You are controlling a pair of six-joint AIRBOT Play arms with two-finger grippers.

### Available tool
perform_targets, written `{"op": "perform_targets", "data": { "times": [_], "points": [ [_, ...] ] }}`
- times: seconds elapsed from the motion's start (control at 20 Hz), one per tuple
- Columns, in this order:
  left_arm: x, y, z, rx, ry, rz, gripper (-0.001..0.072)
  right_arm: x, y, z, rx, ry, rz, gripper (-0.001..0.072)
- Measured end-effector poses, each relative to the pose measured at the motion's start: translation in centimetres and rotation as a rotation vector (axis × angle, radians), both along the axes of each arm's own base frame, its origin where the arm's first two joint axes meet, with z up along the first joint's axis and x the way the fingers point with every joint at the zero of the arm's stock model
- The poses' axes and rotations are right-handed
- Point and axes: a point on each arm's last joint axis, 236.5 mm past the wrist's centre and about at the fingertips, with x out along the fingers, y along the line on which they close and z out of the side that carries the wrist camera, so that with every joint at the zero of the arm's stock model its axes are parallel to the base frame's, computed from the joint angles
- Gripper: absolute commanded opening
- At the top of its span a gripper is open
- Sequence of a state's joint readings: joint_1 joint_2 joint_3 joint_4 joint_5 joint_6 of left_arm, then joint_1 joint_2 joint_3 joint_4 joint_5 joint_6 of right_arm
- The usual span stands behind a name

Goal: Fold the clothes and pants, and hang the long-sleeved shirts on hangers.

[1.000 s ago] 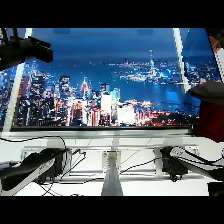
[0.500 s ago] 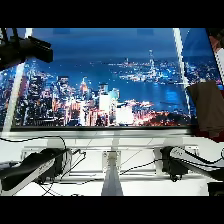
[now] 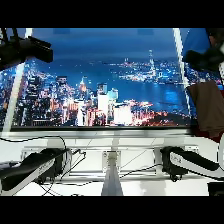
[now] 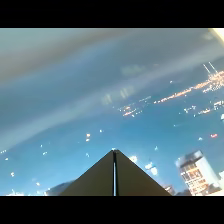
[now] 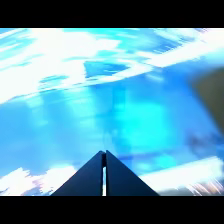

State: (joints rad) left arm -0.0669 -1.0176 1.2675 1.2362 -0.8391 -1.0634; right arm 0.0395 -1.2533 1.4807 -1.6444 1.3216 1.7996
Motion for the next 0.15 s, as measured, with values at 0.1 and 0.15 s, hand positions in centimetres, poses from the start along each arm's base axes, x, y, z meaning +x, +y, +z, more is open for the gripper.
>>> {"op": "perform_targets", "data": {
  "times": [0.1,0.15],
  "points": [
    [0.0,0.0,0.0,0.000,0.000,0.000,0.0011,0.8,5.7,0.6,-0.003,-0.057,0.152,0.0016],
    [0.0,0.0,0.0,0.000,0.000,0.000,0.0011,1.0,8.4,1.1,-0.002,-0.090,0.222,0.0017]
  ]
}}
